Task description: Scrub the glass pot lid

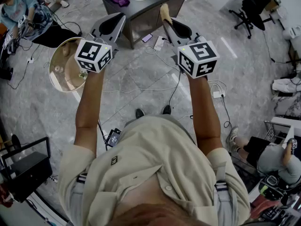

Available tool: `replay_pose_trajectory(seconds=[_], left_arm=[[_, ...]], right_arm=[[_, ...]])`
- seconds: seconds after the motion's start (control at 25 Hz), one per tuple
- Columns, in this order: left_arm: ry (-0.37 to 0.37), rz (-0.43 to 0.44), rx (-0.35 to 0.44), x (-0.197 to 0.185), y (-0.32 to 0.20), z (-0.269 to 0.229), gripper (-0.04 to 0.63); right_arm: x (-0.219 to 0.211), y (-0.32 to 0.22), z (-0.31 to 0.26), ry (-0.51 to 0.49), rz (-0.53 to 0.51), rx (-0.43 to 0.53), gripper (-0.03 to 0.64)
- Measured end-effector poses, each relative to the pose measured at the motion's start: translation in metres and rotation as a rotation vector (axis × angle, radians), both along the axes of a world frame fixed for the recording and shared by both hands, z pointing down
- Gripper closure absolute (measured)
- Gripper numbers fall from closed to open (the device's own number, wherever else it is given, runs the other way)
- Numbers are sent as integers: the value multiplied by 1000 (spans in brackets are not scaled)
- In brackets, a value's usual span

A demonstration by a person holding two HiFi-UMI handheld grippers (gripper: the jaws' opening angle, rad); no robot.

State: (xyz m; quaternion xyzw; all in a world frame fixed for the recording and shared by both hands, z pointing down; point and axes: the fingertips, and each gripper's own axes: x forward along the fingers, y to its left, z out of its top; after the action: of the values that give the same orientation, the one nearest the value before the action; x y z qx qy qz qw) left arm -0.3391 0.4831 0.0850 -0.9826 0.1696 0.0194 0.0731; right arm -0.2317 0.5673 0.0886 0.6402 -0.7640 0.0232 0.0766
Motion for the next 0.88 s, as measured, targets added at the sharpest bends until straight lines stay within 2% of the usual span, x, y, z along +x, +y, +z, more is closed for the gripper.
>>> replay_pose_trajectory(seconds=[0.44, 0.88], left_arm=[[6, 8, -3, -11, -2, 2, 571], [30, 5, -5, -36, -11, 3, 571]], right_arm=[[-10, -7, 1, 0, 11, 6, 577], [-19, -13, 11, -46, 52, -2, 575]])
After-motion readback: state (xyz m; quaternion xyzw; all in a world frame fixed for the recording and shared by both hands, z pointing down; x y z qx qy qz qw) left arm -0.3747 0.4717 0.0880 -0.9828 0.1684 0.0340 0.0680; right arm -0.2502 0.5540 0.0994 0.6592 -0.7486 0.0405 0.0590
